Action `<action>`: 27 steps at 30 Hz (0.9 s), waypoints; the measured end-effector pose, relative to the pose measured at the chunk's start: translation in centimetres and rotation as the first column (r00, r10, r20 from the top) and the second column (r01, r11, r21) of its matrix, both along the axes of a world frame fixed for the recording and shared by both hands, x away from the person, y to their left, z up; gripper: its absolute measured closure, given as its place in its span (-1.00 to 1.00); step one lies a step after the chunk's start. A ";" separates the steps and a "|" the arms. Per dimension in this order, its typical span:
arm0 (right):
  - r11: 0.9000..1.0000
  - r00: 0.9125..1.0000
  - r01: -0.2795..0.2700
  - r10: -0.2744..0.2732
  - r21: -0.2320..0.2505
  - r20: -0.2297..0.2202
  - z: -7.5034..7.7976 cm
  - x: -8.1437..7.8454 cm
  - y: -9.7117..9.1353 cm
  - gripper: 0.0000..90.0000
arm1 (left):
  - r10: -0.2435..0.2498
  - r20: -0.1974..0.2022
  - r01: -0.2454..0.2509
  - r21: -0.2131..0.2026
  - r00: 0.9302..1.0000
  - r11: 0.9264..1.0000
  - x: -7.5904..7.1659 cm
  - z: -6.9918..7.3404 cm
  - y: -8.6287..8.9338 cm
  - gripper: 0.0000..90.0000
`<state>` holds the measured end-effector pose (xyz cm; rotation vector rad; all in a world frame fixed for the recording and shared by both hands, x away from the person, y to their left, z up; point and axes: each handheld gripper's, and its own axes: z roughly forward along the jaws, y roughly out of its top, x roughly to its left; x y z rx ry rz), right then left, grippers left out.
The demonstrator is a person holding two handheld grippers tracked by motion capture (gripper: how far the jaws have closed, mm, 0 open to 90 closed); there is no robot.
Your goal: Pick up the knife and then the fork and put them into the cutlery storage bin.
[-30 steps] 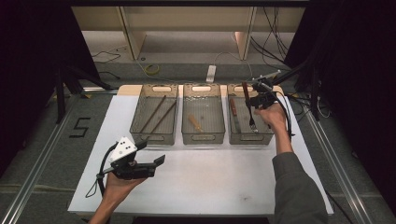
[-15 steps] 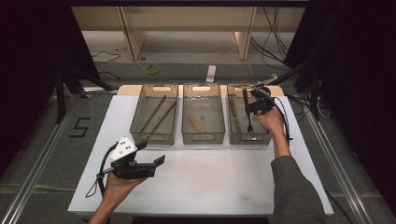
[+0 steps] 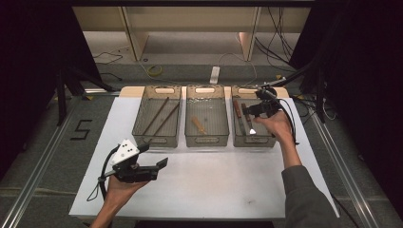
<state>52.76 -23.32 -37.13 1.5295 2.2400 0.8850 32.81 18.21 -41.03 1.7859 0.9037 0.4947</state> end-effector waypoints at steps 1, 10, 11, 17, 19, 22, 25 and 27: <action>1.000 1.000 -0.009 0.009 0.016 0.013 0.1 -0.5 0.1 -0.24 | 0.001 -0.001 -0.001 -0.001 1.000 1.000 0.0 0.0 0.0 -0.66; 0.991 0.986 -0.109 0.097 0.081 0.136 0.8 -5.6 1.9 -0.25 | 0.000 -0.002 0.000 0.002 1.000 1.000 -0.1 0.0 0.0 -0.66; 0.990 0.983 -0.117 0.104 0.084 0.148 0.9 -6.2 2.1 -0.25 | 0.000 -0.003 0.000 0.003 1.000 1.000 -0.1 0.0 0.0 -0.66; 0.983 0.971 -0.158 0.138 0.090 0.194 0.8 -8.9 3.0 -0.26 | -0.001 -0.004 0.001 -0.001 1.000 1.000 -0.1 0.0 0.0 -0.66; 0.981 0.968 -0.167 0.144 0.097 0.203 0.5 -9.6 3.1 -0.26 | -0.001 -0.005 0.001 -0.001 1.000 1.000 0.0 0.0 0.0 -0.66; 0.978 0.965 -0.183 0.158 0.102 0.211 0.2 -10.4 3.4 -0.27 | -0.002 -0.006 0.002 -0.001 1.000 1.000 0.0 0.0 -0.1 -0.66; 0.971 0.958 -0.207 0.176 0.121 0.227 0.0 -11.3 3.4 -0.27 | -0.004 -0.008 0.004 -0.002 1.000 1.000 0.0 -0.1 0.0 -0.66; 0.966 0.953 -0.220 0.183 0.137 0.239 -0.1 -11.8 3.3 -0.27 | -0.004 -0.010 0.004 -0.004 1.000 1.000 0.1 -0.1 0.0 -0.66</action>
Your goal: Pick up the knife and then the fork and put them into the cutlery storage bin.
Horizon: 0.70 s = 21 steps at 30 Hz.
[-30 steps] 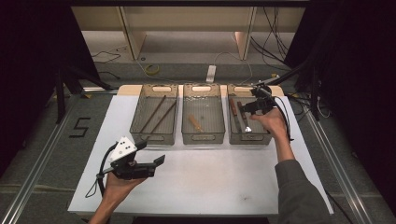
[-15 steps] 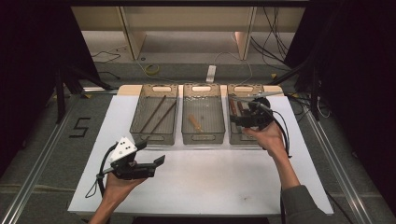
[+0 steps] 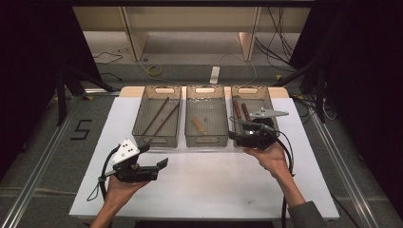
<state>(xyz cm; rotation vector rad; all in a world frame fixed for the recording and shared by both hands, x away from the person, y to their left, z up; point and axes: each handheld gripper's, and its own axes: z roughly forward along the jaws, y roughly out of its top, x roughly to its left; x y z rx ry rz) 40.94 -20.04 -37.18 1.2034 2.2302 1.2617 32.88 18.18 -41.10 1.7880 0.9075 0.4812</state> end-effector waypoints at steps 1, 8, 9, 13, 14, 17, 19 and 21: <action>1.000 1.000 -0.008 0.008 0.017 0.001 0.0 -0.2 -0.1 -0.27 | 0.000 0.000 0.000 0.000 1.000 1.000 0.0 0.0 0.0 -0.66; 0.995 0.999 -0.047 0.045 0.088 0.023 -0.1 -1.3 -0.4 -0.33 | -0.007 -0.003 0.007 0.000 1.000 1.000 0.0 0.0 -0.1 -0.66; 0.994 0.998 -0.054 0.052 0.093 0.025 -0.2 -1.5 -0.4 -0.34 | -0.008 -0.005 0.008 -0.001 1.000 1.000 0.1 0.0 -0.1 -0.66; 0.993 0.997 -0.072 0.068 0.095 0.038 -0.7 -2.4 -0.3 -0.37 | -0.012 -0.009 0.012 0.003 1.000 1.000 0.1 -0.1 -0.2 -0.66; 0.993 0.997 -0.074 0.070 0.095 0.042 -0.8 -2.6 -0.3 -0.38 | -0.015 -0.011 0.015 -0.002 1.000 1.000 0.0 -0.1 -0.2 -0.66; 0.992 0.996 -0.084 0.080 0.097 0.046 -1.1 -3.2 -0.5 -0.40 | -0.021 -0.010 0.021 -0.001 1.000 1.000 0.0 -0.1 -0.2 -0.66; 0.992 0.995 -0.082 0.077 0.098 0.059 -1.3 -3.6 -0.6 -0.41 | -0.023 -0.012 0.023 -0.003 1.000 1.000 0.0 -0.1 -0.2 -0.66; 0.991 0.995 -0.080 0.073 0.105 0.071 -1.5 -4.0 -0.7 -0.41 | -0.025 -0.013 0.025 -0.003 1.000 1.000 0.0 -0.1 -0.2 -0.66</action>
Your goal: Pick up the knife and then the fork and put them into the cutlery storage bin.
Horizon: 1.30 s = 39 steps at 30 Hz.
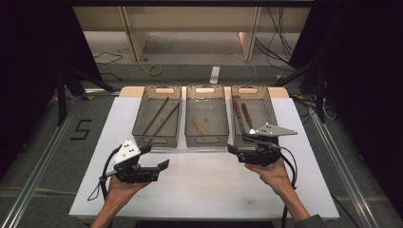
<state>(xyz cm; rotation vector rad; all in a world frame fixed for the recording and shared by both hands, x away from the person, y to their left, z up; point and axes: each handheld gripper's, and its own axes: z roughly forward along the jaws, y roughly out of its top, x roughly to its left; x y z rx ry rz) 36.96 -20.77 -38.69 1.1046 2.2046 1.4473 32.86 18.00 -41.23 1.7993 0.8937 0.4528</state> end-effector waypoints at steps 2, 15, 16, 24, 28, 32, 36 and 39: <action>1.000 1.000 0.000 0.000 0.006 0.013 -0.3 -0.3 -0.2 -0.43 | -0.001 -0.001 0.001 0.000 1.000 1.000 0.0 0.0 0.0 -0.66; 0.999 0.998 -0.001 -0.002 0.039 0.066 -1.6 -2.5 -1.7 -0.48 | -0.034 -0.016 0.034 -0.006 0.999 0.999 0.0 -0.1 -0.2 -0.66; 0.999 0.997 -0.001 -0.002 0.043 0.073 -1.7 -2.6 -1.7 -0.47 | -0.036 -0.017 0.036 -0.008 0.999 0.999 0.0 -0.1 -0.2 -0.66; 0.999 0.996 -0.010 0.006 0.051 0.085 -2.5 -4.0 -1.9 -0.48 | -0.048 -0.020 0.048 -0.013 0.999 0.999 0.0 -0.1 -0.3 -0.66; 0.999 0.995 -0.009 0.004 0.049 0.099 -3.0 -4.5 -1.9 -0.48 | -0.050 -0.019 0.050 -0.023 0.999 0.998 0.0 -0.1 -0.3 -0.66; 0.998 0.995 -0.009 0.003 0.057 0.097 -3.4 -4.8 -2.2 -0.51 | -0.054 -0.017 0.053 -0.027 0.998 0.998 0.0 -0.1 -0.3 -0.66; 0.998 0.995 -0.002 -0.005 0.069 0.095 -3.7 -5.1 -2.5 -0.54 | -0.059 -0.020 0.059 -0.030 0.998 0.998 0.0 -0.1 -0.3 -0.66; 0.998 0.995 0.013 -0.019 0.066 0.095 -3.9 -5.3 -2.7 -0.56 | -0.065 -0.021 0.064 -0.025 0.998 0.998 0.0 -0.1 -0.3 -0.66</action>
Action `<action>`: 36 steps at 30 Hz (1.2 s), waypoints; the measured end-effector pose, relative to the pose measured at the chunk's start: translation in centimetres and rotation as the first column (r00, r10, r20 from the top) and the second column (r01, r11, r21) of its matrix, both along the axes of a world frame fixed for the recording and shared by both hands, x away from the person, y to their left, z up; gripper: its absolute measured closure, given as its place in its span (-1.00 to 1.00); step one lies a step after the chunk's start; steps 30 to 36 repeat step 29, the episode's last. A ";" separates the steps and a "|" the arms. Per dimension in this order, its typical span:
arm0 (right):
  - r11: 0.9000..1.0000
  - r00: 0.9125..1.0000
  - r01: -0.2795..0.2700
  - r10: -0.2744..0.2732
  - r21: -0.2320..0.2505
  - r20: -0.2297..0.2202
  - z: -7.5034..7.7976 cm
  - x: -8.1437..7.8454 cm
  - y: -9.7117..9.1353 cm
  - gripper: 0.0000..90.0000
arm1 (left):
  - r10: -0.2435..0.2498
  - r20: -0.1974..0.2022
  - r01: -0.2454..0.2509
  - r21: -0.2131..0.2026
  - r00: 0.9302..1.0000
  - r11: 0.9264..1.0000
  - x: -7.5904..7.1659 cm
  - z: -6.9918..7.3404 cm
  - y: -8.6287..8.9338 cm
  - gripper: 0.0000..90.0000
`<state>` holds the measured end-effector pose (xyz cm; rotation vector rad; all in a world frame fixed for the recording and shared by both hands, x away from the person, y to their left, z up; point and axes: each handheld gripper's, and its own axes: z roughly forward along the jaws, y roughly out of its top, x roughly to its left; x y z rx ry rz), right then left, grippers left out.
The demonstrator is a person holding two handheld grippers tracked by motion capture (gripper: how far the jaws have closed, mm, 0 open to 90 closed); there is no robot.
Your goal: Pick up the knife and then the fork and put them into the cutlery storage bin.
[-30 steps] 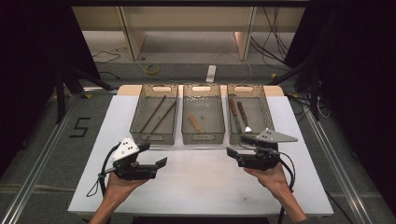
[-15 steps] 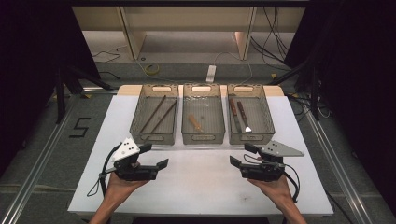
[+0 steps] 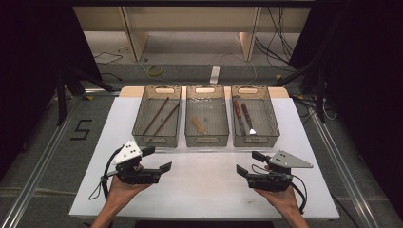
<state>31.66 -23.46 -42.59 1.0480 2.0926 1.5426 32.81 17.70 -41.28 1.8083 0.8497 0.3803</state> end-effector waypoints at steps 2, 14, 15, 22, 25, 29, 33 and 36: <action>1.000 1.000 0.008 -0.008 -0.006 -0.001 -0.2 -0.1 -0.1 -0.58 | -0.003 0.001 0.003 0.003 1.000 1.000 0.0 0.0 -0.1 -0.66; 1.000 1.000 0.010 -0.010 -0.008 0.006 -0.2 -0.3 0.0 -0.60 | -0.004 0.002 0.004 0.002 1.000 1.000 0.0 0.0 -0.1 -0.66; 1.000 1.000 0.010 -0.010 -0.006 0.007 -0.2 -0.3 0.0 -0.60 | -0.004 0.002 0.004 0.003 1.000 1.000 0.0 0.0 0.0 -0.66; 1.000 1.000 0.009 -0.009 -0.011 0.007 -0.2 -0.3 0.0 -0.60 | -0.004 0.002 0.004 0.003 1.000 1.000 0.0 0.0 0.0 -0.66; 1.000 1.000 0.006 -0.006 -0.012 0.005 -0.2 -0.3 0.0 -0.60 | -0.004 0.003 0.004 0.003 1.000 1.000 0.0 0.0 0.0 -0.66; 1.000 1.000 0.005 -0.005 -0.016 0.010 -0.2 -0.3 0.1 -0.60 | -0.004 0.002 0.004 0.004 1.000 1.000 0.0 0.0 0.0 -0.66; 1.000 1.000 0.005 -0.005 -0.016 0.010 -0.2 -0.3 0.1 -0.60 | -0.004 0.002 0.004 0.004 1.000 1.000 0.0 0.0 0.0 -0.66; 1.000 1.000 0.005 -0.005 -0.016 0.010 -0.2 -0.3 0.1 -0.60 | -0.004 0.002 0.004 0.004 1.000 1.000 0.0 0.0 0.0 -0.66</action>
